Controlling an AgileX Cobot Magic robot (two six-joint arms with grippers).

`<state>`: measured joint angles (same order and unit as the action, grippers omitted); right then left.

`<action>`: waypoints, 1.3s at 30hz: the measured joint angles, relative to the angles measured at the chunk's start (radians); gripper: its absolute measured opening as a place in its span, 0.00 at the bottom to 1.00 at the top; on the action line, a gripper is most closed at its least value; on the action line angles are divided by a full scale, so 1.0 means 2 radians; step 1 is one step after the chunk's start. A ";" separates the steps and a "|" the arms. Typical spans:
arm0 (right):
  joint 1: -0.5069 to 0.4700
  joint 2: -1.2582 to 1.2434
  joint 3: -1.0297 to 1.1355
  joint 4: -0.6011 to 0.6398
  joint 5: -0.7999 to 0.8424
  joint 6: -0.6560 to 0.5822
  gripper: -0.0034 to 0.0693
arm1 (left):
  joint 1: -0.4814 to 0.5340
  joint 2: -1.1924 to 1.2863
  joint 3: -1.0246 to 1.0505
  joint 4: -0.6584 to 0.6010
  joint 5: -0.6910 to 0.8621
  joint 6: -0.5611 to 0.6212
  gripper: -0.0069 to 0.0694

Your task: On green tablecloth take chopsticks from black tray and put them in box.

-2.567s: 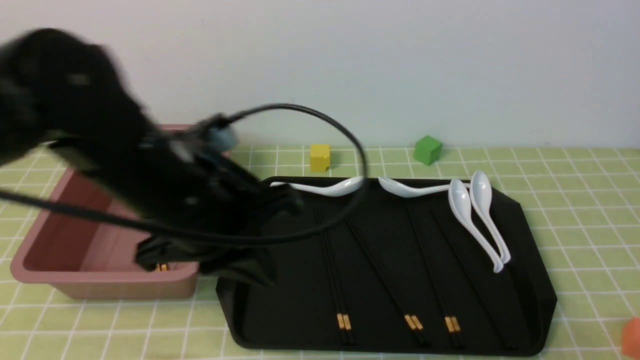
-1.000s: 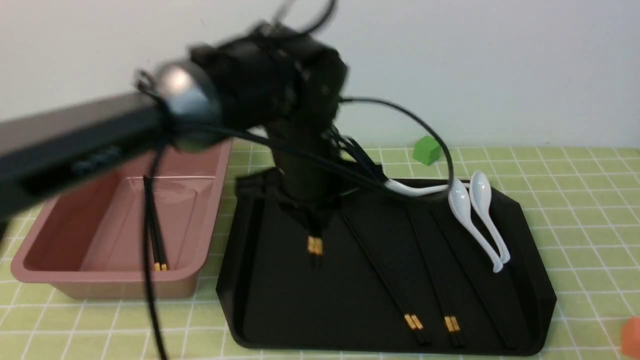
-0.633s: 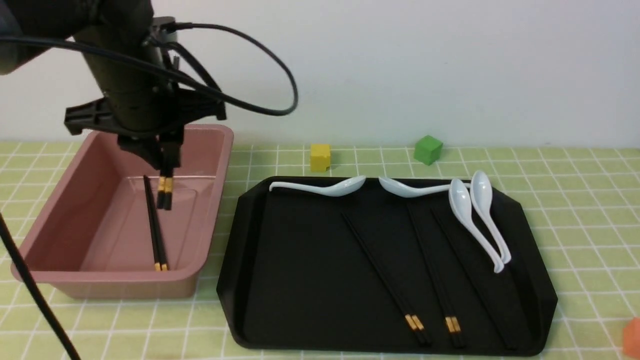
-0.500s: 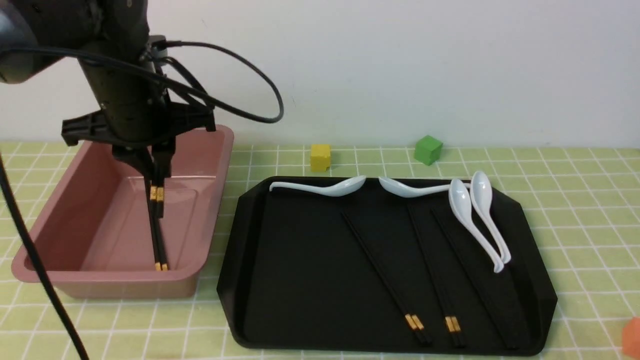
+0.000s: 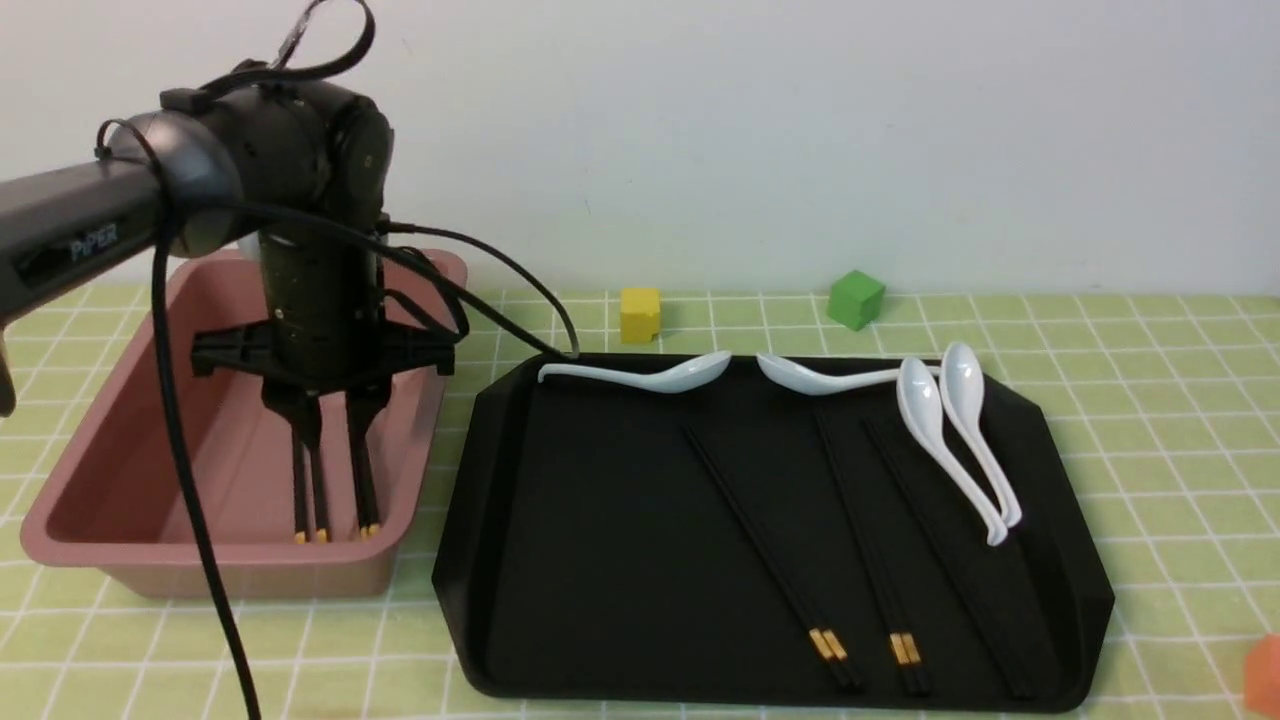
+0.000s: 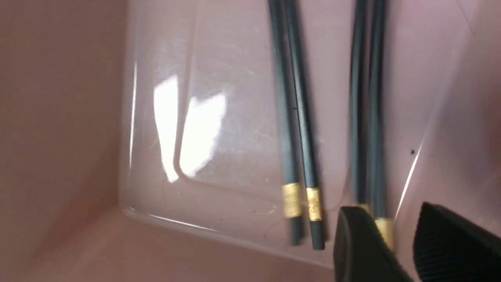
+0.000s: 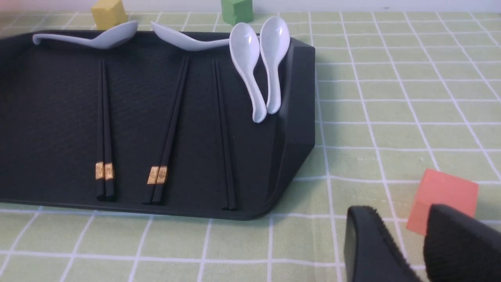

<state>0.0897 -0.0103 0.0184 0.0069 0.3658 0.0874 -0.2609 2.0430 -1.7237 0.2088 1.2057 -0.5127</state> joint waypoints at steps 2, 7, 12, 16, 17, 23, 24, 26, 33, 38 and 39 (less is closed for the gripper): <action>0.000 0.000 0.000 0.000 0.000 0.000 0.38 | 0.000 -0.012 0.000 -0.004 0.005 0.021 0.39; 0.000 0.000 0.000 0.000 0.000 0.000 0.38 | 0.000 -0.089 0.000 -0.007 0.007 0.050 0.22; 0.000 0.000 0.000 0.000 0.000 0.000 0.38 | 0.000 -0.218 0.020 -0.012 0.007 0.069 0.07; 0.000 0.000 0.000 0.000 0.000 0.000 0.38 | 0.000 -0.318 0.100 -0.039 -0.053 0.074 0.07; 0.000 0.000 0.000 0.000 0.000 0.000 0.38 | 0.000 -0.337 0.127 -0.044 -0.075 0.075 0.07; 0.000 0.000 0.000 0.000 0.000 0.000 0.38 | 0.000 -0.559 0.382 -0.099 -0.271 0.085 0.07; 0.000 0.000 0.000 0.000 0.000 0.000 0.38 | 0.000 -0.598 0.436 -0.109 -0.311 0.086 0.07; 0.000 0.000 0.000 0.000 0.000 0.000 0.38 | 0.000 -0.666 0.504 -0.127 -0.363 0.087 0.07; 0.000 0.000 0.000 0.000 0.000 0.000 0.38 | 0.000 -0.831 0.673 -0.170 -0.499 0.087 0.07; 0.000 0.000 0.000 0.000 0.000 0.000 0.38 | 0.000 -0.863 0.694 -0.184 -0.507 0.087 0.07; 0.000 0.000 0.000 0.000 0.000 0.000 0.38 | 0.000 -0.863 0.694 -0.191 -0.507 0.087 0.07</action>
<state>0.0897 -0.0103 0.0184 0.0069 0.3658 0.0874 -0.2609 0.3173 -0.3357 -0.1735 0.1915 -0.3388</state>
